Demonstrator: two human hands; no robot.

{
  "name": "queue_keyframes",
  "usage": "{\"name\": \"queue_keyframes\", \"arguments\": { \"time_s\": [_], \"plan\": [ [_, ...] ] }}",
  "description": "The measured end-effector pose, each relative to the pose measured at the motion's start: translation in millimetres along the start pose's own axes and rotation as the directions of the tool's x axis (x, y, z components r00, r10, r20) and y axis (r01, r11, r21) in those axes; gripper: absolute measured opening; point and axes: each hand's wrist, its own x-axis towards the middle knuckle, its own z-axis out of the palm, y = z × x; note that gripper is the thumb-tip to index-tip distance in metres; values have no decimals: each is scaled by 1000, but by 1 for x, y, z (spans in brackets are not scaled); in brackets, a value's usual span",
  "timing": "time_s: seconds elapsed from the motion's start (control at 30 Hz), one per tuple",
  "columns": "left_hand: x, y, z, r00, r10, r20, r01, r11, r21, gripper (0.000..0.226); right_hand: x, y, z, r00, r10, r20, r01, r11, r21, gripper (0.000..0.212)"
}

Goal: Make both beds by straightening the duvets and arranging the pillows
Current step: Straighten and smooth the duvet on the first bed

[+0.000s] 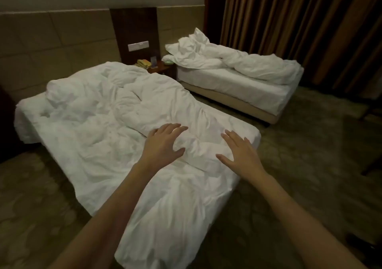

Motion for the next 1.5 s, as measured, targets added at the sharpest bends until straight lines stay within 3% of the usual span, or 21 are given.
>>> {"name": "queue_keyframes", "arguments": {
  "time_s": [0.23,0.47,0.83,1.17,1.5],
  "plan": [
    [30,31,29,996,72,44,-74,996,44,61,-1,43,-5,997,71,10,-71,997,-19,72],
    [107,85,77,992,110,60,-114,992,62,61,36,138,-16,997,72,14,-70,992,-108,72],
    [255,177,166,996,25,88,-32,996,82,60,126,296,-56,995,47,89,-27,977,-211,78],
    [359,172,229,996,-7,88,-3,993,121,60,222,375,-39,992,36,124,-8,976,-218,78],
    [555,135,288,998,-17,65,12,996,88,61,405,456,-52,992,-20,122,39,986,-160,74]
  ]
}}
